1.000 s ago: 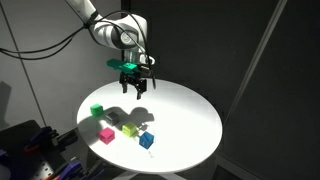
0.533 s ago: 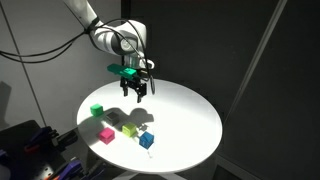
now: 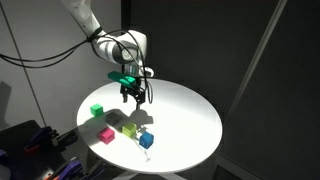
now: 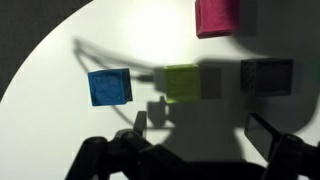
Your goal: Pick up the lime green block and put it on the gray block
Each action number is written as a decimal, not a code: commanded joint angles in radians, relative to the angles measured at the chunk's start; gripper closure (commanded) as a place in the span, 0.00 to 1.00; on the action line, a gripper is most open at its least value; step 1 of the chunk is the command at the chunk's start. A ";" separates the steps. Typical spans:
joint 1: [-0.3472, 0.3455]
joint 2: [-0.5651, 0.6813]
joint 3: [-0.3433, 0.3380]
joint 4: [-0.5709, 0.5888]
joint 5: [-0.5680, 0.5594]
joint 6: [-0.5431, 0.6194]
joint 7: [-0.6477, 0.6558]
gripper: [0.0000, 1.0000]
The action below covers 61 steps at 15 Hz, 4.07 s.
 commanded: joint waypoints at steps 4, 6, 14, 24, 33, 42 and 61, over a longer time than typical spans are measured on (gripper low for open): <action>-0.010 0.050 0.005 -0.015 0.013 0.073 -0.022 0.00; -0.010 0.065 0.006 -0.020 0.012 0.102 -0.025 0.00; -0.002 0.137 0.000 -0.022 -0.003 0.152 -0.011 0.00; -0.004 0.218 0.001 -0.003 -0.002 0.216 -0.014 0.00; -0.005 0.274 0.001 0.060 0.002 0.219 -0.011 0.00; -0.002 0.327 -0.004 0.096 -0.003 0.215 -0.008 0.00; 0.039 0.293 -0.036 0.091 -0.058 0.117 0.000 0.69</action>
